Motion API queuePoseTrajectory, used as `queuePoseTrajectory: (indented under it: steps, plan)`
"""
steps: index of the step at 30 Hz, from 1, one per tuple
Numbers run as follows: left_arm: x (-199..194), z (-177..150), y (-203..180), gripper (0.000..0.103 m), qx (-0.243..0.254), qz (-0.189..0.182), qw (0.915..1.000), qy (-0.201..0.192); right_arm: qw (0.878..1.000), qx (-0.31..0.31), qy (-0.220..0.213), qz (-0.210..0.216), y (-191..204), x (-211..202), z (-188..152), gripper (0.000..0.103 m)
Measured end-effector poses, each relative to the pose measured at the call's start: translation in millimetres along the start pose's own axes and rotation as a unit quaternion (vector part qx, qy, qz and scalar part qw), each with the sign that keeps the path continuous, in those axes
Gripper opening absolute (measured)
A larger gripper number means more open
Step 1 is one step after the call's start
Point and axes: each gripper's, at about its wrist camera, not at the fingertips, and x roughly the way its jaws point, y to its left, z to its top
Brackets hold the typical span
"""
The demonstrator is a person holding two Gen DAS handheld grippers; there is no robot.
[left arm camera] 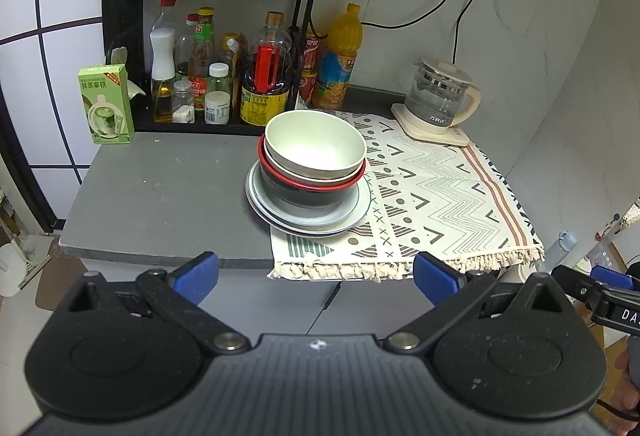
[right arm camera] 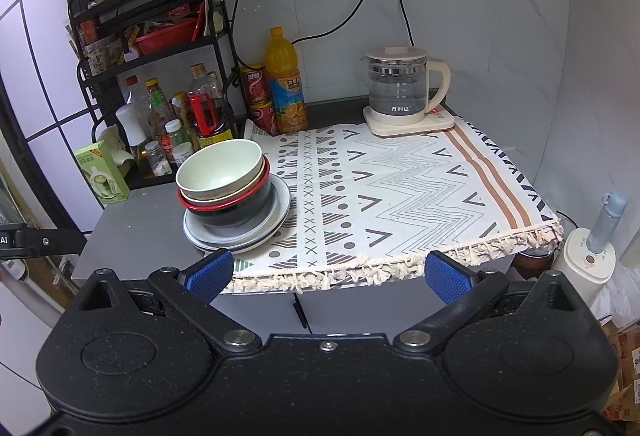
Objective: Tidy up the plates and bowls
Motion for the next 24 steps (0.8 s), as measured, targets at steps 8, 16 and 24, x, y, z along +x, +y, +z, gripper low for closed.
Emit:
queuePoseTrajectory:
  steps: [8,16,24]
  plan:
    - [-2,2,-14,0.102,0.013,0.003,0.9999,0.007,1.0,0.002,-0.003,0.001,-4,-1,-1,0.103]
    - [-3,5,-26,0.102,0.018,0.01,0.9997,0.014,1.0,-0.007,0.0,0.004,-9,-3,3,0.103]
    - [-11,5,-33,0.102,0.018,0.021,0.9995,0.014,1.0,-0.007,0.002,0.007,-17,-3,8,0.103]
